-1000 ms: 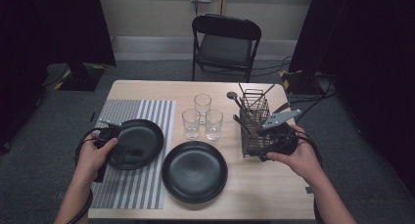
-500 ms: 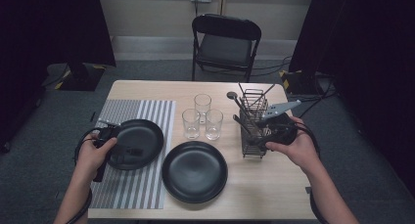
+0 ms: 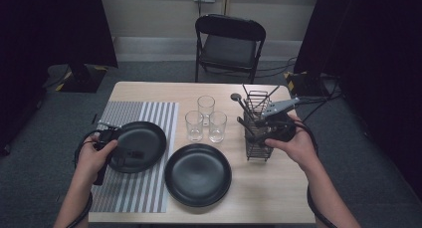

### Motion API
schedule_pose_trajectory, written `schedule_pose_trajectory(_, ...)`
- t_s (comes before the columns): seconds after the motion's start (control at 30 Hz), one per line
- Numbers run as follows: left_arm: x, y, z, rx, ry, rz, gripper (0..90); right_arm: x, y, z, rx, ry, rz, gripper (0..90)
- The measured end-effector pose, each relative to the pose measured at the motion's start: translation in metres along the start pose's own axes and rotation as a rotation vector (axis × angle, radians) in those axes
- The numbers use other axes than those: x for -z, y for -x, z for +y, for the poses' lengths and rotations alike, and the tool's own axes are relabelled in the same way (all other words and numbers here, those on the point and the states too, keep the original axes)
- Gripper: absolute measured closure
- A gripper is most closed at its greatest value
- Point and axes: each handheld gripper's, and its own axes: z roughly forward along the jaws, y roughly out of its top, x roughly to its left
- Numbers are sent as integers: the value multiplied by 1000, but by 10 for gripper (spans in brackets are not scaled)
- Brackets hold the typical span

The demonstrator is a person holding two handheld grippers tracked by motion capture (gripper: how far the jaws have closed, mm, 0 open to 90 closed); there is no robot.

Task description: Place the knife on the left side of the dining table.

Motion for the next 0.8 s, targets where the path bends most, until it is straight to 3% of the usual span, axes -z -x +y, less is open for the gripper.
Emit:
schedule_pose_trajectory(0.17,0,0,2,-9,-3,-6,230,-5,4,0,-4,20,11,389)
schedule_pose_trajectory(0.53,1,0,2,4,4,-8,230,-13,10,-1,-24,57,33,467)
schedule_pose_trajectory(0.8,3,0,2,-5,3,-5,230,-14,12,-2,-10,59,40,530)
